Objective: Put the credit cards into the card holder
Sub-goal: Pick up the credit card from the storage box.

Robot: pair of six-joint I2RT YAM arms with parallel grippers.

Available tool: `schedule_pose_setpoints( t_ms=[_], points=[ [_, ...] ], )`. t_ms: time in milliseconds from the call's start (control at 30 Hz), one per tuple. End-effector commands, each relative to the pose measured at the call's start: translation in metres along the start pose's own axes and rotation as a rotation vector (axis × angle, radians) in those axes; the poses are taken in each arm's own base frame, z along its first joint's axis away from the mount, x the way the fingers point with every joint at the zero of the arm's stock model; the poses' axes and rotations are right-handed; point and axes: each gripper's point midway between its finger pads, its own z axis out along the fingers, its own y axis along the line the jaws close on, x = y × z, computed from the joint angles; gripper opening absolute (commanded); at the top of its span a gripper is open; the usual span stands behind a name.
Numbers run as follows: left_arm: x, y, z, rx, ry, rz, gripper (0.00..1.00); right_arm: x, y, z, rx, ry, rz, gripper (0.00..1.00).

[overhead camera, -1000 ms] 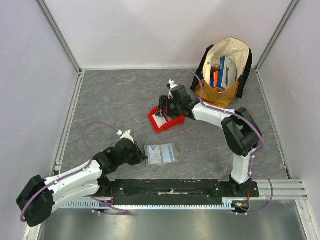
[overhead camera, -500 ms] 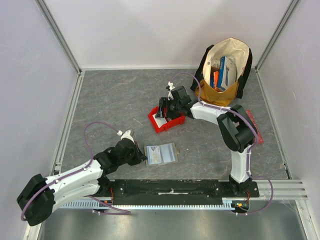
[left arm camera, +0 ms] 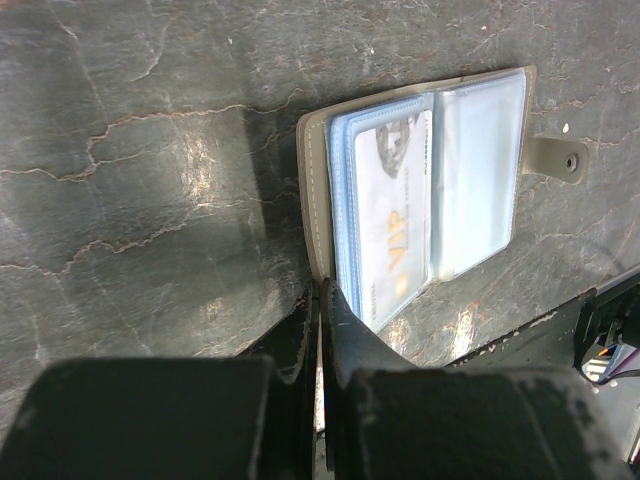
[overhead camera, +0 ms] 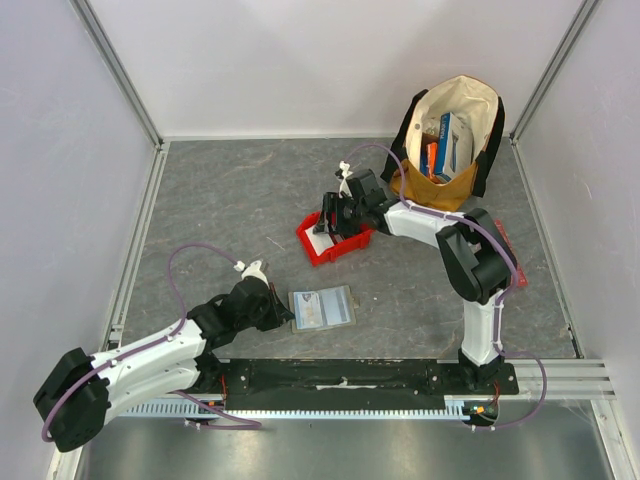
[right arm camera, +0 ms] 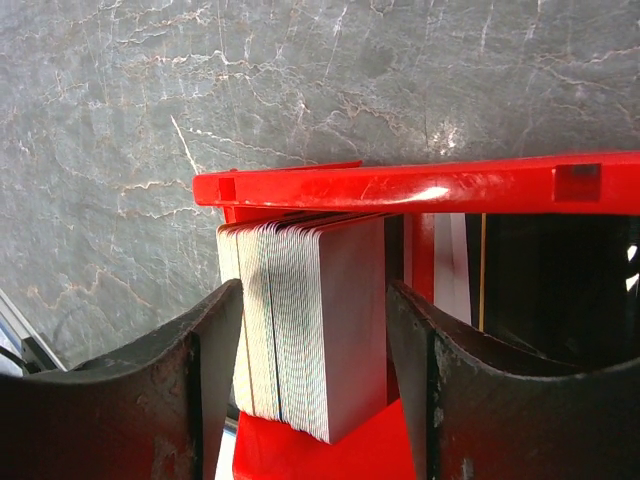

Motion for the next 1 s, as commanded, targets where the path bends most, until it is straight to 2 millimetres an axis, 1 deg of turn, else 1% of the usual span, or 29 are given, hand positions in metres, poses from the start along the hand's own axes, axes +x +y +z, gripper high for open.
schedule_pose_setpoints(
  t_ms=[0,367,467,667,767,833,967],
  points=[
    [-0.005,-0.001,0.001,0.004,-0.022,0.016,0.02,-0.029,0.024,-0.019,-0.07,-0.078,-0.026,0.65],
    [-0.003,-0.001,0.003,0.003,-0.012,0.019,0.02,-0.031,0.03,-0.026,-0.105,-0.081,-0.027,0.6],
    [-0.003,-0.001,0.003,0.005,-0.01,0.018,0.02,-0.033,0.028,-0.026,-0.093,-0.09,-0.029,0.59],
    [-0.004,-0.002,0.003,0.006,-0.014,0.019,0.02,-0.037,0.014,-0.022,-0.031,-0.113,-0.046,0.72],
    [-0.004,-0.003,0.002,0.008,-0.016,0.02,0.02,-0.032,0.012,-0.017,-0.032,-0.093,-0.044,0.73],
    [-0.005,-0.003,0.003,0.006,-0.016,0.02,0.02,-0.027,0.012,-0.014,-0.047,-0.071,-0.04,0.75],
    [-0.004,-0.002,0.003,0.006,-0.014,0.02,0.02,-0.023,0.012,-0.01,-0.057,-0.055,-0.034,0.75]
  ],
)
